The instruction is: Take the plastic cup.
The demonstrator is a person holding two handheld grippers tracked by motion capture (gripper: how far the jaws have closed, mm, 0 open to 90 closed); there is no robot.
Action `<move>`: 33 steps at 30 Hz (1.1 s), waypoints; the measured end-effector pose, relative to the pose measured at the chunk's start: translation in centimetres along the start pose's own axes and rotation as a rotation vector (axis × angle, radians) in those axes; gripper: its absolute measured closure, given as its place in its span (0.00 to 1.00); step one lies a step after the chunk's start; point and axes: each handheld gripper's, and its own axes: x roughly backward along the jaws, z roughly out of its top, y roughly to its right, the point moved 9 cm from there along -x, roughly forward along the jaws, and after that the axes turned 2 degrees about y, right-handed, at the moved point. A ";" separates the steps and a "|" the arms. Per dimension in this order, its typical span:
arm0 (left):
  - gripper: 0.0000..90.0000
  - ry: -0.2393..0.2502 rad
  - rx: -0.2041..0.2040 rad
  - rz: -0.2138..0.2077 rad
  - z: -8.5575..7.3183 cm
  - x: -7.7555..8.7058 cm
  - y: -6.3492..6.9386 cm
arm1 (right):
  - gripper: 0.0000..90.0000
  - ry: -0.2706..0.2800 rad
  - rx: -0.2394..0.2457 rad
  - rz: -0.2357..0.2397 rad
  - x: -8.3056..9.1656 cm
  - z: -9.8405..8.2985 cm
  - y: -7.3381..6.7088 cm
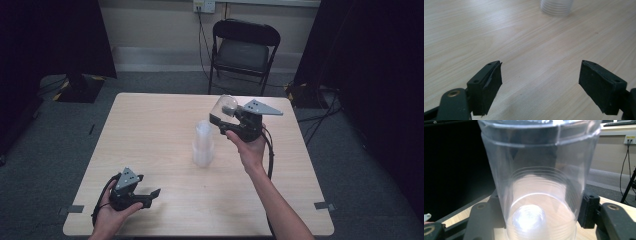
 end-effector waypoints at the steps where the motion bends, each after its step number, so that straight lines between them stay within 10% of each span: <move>1: 0.20 0.001 0.000 0.000 0.0 0.0 0.0 | 0.44 0.000 0.000 0.001 0.2 -0.1 0.0; 17: 0.18 0.030 -0.009 -0.041 0.6 0.4 1.3 | 0.44 -0.048 -0.066 0.009 3.4 -3.7 0.7; 23: 0.24 0.160 0.015 -0.056 2.1 0.7 2.2 | 0.44 -0.055 -0.117 0.039 4.3 -4.8 0.1; 28: 0.26 0.175 0.009 -0.056 2.7 0.9 2.6 | 0.44 -0.063 -0.160 0.060 4.8 -6.0 0.0; 33: 0.30 0.158 -0.052 -0.065 2.6 0.6 3.5 | 0.44 -0.080 -0.178 0.067 5.0 -7.1 -0.1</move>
